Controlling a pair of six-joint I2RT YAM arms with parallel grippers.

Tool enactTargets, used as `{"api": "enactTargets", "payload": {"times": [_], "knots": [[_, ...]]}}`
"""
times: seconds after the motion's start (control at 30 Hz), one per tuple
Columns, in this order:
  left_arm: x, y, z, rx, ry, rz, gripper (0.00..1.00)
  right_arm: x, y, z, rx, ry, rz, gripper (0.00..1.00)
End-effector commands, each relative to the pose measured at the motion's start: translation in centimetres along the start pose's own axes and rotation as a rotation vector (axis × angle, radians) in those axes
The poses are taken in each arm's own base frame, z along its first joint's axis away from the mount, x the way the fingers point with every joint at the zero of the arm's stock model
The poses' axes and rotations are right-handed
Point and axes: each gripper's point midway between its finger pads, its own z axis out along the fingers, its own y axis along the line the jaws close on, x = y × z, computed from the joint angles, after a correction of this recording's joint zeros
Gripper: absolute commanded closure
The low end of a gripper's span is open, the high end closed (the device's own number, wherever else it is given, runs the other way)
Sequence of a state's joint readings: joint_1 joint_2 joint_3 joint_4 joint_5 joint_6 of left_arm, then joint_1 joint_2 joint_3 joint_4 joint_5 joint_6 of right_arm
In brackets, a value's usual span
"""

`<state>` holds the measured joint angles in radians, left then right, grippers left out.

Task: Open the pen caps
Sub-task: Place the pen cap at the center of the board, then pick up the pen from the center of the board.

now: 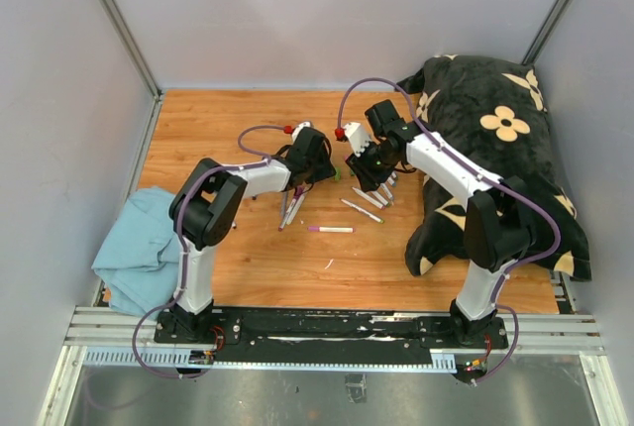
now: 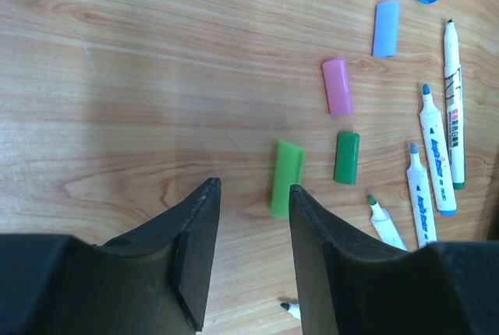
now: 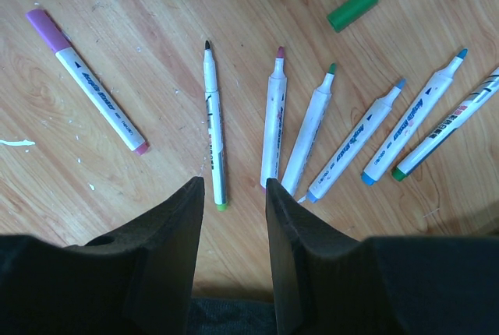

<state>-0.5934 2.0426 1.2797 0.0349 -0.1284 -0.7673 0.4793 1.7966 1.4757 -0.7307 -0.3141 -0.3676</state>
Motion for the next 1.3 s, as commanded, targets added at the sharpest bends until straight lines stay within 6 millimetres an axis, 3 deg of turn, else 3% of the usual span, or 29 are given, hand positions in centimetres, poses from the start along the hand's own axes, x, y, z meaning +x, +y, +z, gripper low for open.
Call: {"api": "enactTargets", "payload": {"times": [0.0, 0.3, 0.47, 0.6, 0.87, 1.17, 1.27], "knots": [[-0.5, -0.4, -2.2, 0.004, -0.002, 0.022, 0.54, -0.2, 0.0, -1.4, 0.001, -0.035, -0.002, 0.61], [-4.3, -1.7, -9.5, 0.101, -0.158, 0.077, 0.42, -1.5, 1.0, -3.0, -0.025, -0.129, -0.04, 0.61], [-3.6, -1.1, -13.5, 0.202, -0.211, 0.127, 0.32, -2.3, 2.3, -4.0, -0.076, -0.198, -0.08, 0.62], [-3.3, -0.5, -16.6, 0.275, -0.275, 0.143, 0.31, -3.1, 3.4, -5.2, -0.108, -0.265, -0.125, 0.62], [-2.4, 0.7, -21.6, 0.383, -0.369, 0.18, 0.11, -4.4, 5.3, -8.0, -0.132, -0.403, -0.218, 0.61], [-0.9, 1.7, -25.9, 0.52, -0.458, 0.19, 0.01, -6.0, 7.0, -11.5, -0.118, -0.574, -0.344, 0.5], [-0.2, 2.1, -26.9, 0.568, -0.485, 0.175, 0.01, -6.4, 7.8, -12.1, -0.139, -0.63, -0.418, 0.3]]}}
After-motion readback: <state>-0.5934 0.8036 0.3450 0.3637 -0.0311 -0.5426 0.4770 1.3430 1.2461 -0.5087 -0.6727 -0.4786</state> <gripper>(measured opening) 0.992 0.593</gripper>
